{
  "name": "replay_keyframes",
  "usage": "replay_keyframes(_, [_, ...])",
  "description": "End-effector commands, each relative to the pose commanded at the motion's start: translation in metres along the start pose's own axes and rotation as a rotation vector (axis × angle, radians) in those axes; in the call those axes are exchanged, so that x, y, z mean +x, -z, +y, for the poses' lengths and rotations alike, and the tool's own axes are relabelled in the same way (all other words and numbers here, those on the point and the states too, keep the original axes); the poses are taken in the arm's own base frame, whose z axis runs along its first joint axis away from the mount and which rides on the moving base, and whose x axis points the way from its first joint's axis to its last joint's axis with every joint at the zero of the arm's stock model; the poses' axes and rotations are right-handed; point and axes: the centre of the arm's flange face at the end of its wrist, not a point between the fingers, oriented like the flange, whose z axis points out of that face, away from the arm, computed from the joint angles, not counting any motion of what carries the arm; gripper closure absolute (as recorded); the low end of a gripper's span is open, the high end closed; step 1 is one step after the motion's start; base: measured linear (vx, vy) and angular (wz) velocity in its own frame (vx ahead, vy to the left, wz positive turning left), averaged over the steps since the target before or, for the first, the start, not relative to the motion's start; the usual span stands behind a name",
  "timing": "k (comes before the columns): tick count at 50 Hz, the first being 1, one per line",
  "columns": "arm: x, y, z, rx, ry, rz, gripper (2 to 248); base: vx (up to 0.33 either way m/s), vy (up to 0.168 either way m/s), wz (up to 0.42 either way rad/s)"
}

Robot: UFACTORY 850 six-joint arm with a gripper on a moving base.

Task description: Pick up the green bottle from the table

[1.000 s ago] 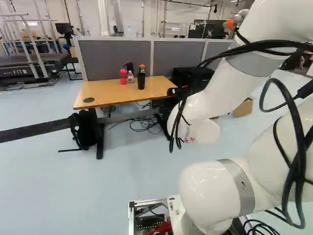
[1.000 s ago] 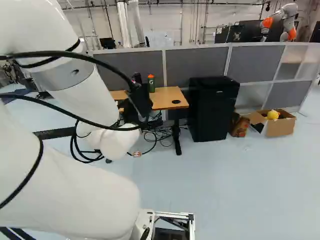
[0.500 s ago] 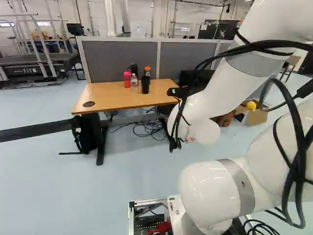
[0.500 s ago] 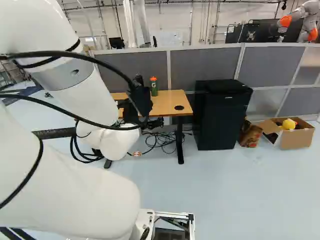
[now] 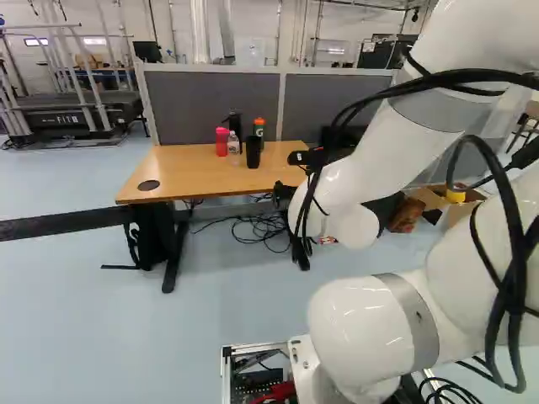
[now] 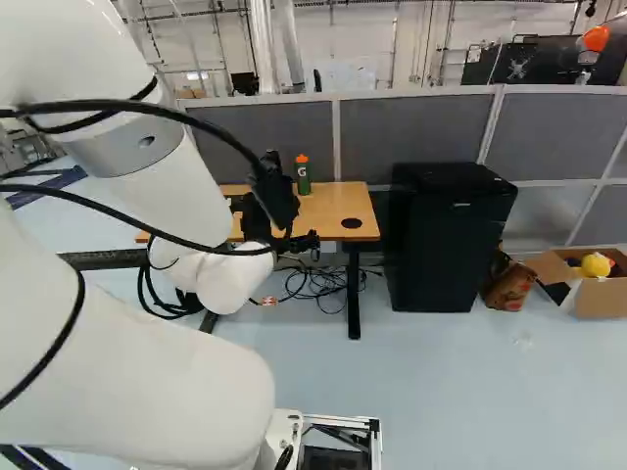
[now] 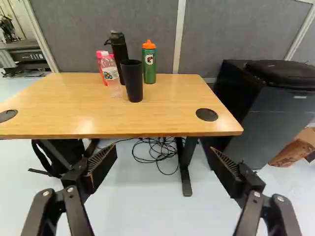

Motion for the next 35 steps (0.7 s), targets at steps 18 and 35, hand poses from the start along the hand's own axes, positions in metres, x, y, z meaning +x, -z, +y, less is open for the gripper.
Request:
replay_keyframes(18, [0.0,0.0,0.0,0.0,0.0,0.0,3,0.178,-0.105,0.188])
replay_keyframes(35, [0.0,0.0,0.0,0.0,0.0,0.0,3,0.152,-0.111,0.234])
